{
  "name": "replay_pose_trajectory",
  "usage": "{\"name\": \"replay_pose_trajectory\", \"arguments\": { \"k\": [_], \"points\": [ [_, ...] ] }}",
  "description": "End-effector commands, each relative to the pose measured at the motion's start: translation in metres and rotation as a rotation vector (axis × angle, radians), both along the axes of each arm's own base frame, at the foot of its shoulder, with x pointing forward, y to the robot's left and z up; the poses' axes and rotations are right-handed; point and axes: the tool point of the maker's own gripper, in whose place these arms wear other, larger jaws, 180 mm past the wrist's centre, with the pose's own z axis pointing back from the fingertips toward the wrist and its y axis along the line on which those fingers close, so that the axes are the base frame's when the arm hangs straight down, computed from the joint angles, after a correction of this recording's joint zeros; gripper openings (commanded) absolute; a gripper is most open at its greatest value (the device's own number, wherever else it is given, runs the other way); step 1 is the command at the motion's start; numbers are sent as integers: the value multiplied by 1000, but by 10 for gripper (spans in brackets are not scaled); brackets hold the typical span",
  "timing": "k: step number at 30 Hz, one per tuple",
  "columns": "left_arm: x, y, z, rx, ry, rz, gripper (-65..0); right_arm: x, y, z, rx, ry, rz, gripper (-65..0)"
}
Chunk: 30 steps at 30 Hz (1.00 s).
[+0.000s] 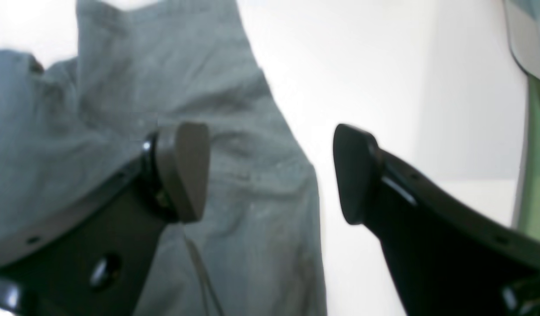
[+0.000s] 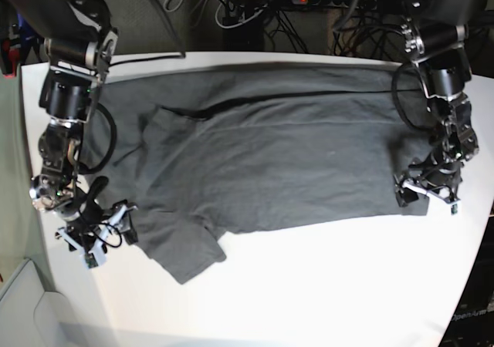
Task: Layout the t-shirt on the table in an organized manner, then fold the t-shirt properly
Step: 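Move the left gripper to the hem corner and grasp both hem corners, then lift the hem edge with both grippers and fold it onto the folded edge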
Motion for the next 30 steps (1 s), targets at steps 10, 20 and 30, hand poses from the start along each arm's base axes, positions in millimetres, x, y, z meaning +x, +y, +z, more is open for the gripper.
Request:
{"name": "replay_pose_trajectory", "arguments": {
  "k": [10,20,30],
  "points": [
    [13,-8,11,-11,-37,-8,-158,29,-19,-6,171,12,-72,-202],
    [3,-9,0,-14,-9,-10,-159,26,-13,-33,250,79,-81,-202],
    [-6,-10,-8,-17,7,-10,-159,14,-19,-59,246,136,-145,-203]
  ]
}}
